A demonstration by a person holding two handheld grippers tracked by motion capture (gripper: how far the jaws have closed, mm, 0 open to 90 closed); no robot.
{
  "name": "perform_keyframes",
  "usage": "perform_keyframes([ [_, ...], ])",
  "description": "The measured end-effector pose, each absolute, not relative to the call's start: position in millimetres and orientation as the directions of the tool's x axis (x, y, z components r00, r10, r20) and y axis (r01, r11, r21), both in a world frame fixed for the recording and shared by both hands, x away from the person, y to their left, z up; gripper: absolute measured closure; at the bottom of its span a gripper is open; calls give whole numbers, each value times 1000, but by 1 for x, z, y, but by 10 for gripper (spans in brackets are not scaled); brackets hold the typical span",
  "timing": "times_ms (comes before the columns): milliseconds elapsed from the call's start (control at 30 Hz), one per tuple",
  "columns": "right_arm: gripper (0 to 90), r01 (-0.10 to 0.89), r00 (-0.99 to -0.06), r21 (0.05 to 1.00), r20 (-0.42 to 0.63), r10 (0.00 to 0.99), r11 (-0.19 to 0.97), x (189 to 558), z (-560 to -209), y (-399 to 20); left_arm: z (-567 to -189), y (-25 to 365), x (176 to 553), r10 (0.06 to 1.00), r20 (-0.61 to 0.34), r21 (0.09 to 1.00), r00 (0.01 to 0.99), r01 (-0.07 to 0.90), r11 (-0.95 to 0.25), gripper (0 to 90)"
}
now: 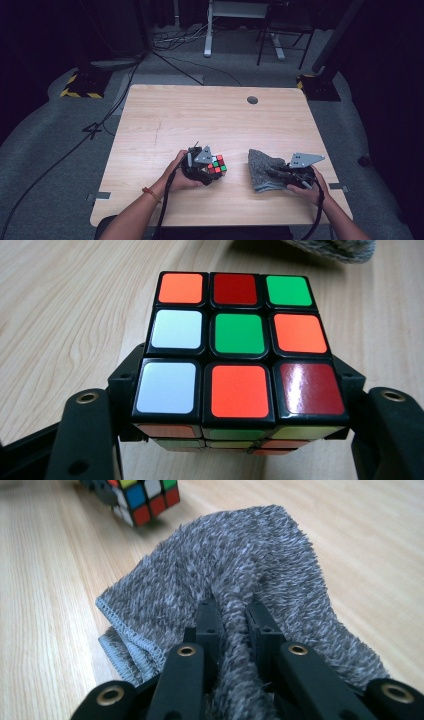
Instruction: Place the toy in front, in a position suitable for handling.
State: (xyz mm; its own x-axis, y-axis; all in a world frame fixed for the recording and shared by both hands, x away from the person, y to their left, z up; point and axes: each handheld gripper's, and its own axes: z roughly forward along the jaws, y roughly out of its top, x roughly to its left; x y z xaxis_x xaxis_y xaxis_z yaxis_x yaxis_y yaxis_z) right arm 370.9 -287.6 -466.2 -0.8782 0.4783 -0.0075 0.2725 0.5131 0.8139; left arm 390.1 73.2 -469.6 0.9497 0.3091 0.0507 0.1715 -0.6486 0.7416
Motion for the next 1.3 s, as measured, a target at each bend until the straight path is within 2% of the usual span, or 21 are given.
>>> perform_keyframes([
  [233,793,220,-890,846,-30,454,487,369,-443,-274,-464,60,392,285,61,744,957,146,-652,333],
  [567,793,147,-928,856,-55,369,496,367,-414,-228,-456,34,386,238,107,719,965,91,-690,337],
  [833,791,116,-953,819,-67,295,562,368,-413,-178,-452,29,380,221,126,698,967,72,-712,338],
  [1100,790,73,-942,785,-148,301,615,365,-416,-159,-454,28,379,232,120,675,965,92,-732,339],
  [1300,793,99,-927,767,-161,339,634,369,-418,-173,-453,31,380,231,132,666,964,86,-741,339],
])
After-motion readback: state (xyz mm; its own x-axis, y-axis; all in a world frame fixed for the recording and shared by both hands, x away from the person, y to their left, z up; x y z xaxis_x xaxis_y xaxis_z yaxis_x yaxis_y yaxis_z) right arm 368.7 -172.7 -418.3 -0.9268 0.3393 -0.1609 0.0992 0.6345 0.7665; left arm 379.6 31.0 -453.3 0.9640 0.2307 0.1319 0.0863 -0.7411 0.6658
